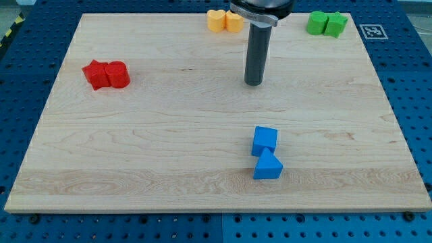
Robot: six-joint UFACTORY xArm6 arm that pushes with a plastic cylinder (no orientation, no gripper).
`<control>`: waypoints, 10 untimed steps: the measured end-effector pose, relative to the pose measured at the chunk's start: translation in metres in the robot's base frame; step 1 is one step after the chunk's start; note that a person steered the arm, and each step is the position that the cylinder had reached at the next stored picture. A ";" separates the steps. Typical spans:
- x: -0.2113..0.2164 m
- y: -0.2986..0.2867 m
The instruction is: Place your arm to the top of the red circle
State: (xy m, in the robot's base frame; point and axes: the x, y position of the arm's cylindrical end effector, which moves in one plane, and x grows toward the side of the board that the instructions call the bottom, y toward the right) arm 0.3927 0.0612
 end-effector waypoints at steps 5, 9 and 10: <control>-0.007 -0.054; -0.070 -0.143; -0.076 -0.172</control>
